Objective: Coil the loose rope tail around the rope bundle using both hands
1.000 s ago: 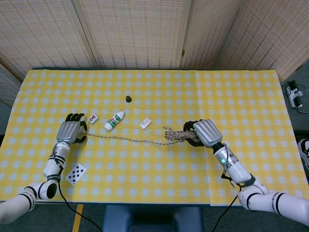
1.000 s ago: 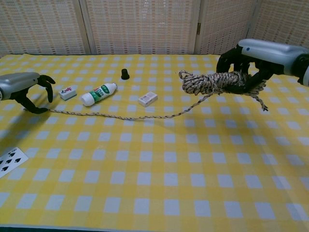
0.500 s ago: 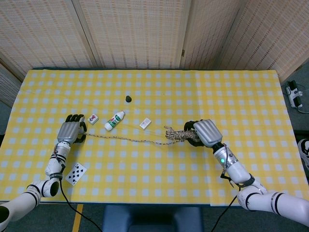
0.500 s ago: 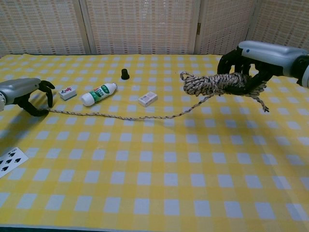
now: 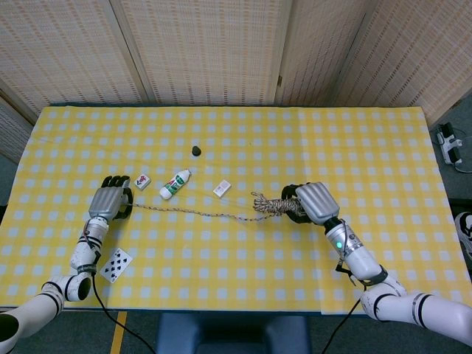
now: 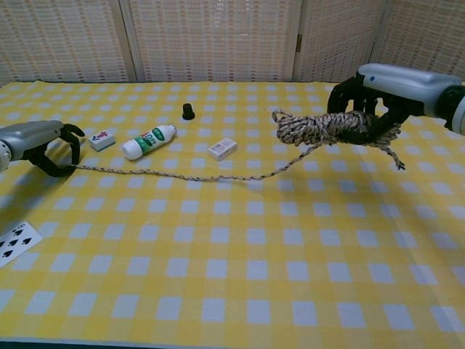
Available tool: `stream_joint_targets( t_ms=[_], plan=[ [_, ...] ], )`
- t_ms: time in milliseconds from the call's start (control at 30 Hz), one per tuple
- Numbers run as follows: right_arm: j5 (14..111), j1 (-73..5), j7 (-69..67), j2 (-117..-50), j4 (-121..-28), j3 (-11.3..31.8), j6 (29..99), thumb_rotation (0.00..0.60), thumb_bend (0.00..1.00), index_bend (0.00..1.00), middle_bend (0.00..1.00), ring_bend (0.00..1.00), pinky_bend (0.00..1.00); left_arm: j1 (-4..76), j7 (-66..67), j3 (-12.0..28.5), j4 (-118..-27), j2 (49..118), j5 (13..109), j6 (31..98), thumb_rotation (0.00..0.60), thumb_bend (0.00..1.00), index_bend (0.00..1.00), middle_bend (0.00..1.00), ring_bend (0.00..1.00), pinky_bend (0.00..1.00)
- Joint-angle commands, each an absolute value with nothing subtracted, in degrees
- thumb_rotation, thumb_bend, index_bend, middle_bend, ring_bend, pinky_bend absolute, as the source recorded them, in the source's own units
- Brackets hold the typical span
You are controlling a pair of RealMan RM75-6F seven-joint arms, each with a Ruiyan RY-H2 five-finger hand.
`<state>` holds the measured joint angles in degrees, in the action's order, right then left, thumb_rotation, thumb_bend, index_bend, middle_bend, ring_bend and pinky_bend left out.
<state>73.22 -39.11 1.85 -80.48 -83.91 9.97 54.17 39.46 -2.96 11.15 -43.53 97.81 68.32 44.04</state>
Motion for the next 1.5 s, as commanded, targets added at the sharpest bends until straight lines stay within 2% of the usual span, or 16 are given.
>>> stream_joint_targets(
  t_ms=[33,267,367,533,767,900,1100,1333,1500],
  plan=[
    [73.2,-39.1,1.7,-80.6,-83.8,10.0,54.2,0.600,0.63,0.61,0.50,0.57,0.51,39.4,-3.5,11.1,-43.1,98.1,68.7,44.6,0.600,0.46,0.62,0.15,0.09,0.00],
    [74.7,-38.6,-1.8,-80.2,-84.1,10.2,55.2,0.600,0.63,0.61,0.50,0.58,0.51,38.9,-5.2,10.5,-42.8,98.2,70.3,46.1,0.600,0.47,0.64,0.17,0.10,0.00],
    [76.3,-38.1,-4.2,-79.5,-84.7,10.2,56.4,0.600,0.63,0.61,0.50,0.58,0.51,38.2,-6.4,10.9,-44.9,96.6,71.2,49.0,0.600,0.47,0.64,0.18,0.11,0.00],
    [80.0,-37.0,-10.7,-78.1,-86.5,9.8,58.7,0.600,0.63,0.62,0.50,0.58,0.51,36.2,-8.4,12.6,-53.0,90.7,72.8,56.3,0.600,0.47,0.64,0.20,0.12,0.00],
    [85.4,-37.7,-18.2,-77.8,-89.2,7.8,58.3,0.600,0.64,0.62,0.50,0.58,0.51,34.8,-9.1,15.1,-68.0,81.3,74.1,61.6,0.600,0.48,0.64,0.21,0.13,0.00],
    [86.2,-39.4,-19.6,-79.7,-90.2,7.0,55.8,0.600,0.64,0.62,0.51,0.58,0.51,35.5,-7.9,15.9,-76.9,76.7,75.2,61.6,0.600,0.48,0.64,0.21,0.13,0.00],
    [84.3,-41.8,-19.3,-83.2,-91.1,7.3,51.9,0.600,0.65,0.62,0.51,0.58,0.51,38.2,-4.6,17.7,-83.9,74.2,74.3,59.9,0.600,0.48,0.64,0.21,0.12,0.00],
    [78.5,-44.4,-16.2,-87.7,-91.7,9.2,47.9,0.600,0.68,0.63,0.51,0.58,0.52,41.6,-0.3,19.7,-91.7,72.6,72.9,58.3,0.600,0.48,0.64,0.21,0.11,0.00],
    [73.3,-45.0,-13.9,-91.9,-90.6,11.4,48.2,0.600,0.72,0.64,0.53,0.59,0.53,43.2,1.1,20.2,-96.9,72.3,72.1,57.7,0.600,0.48,0.64,0.21,0.11,0.00]
  ],
)
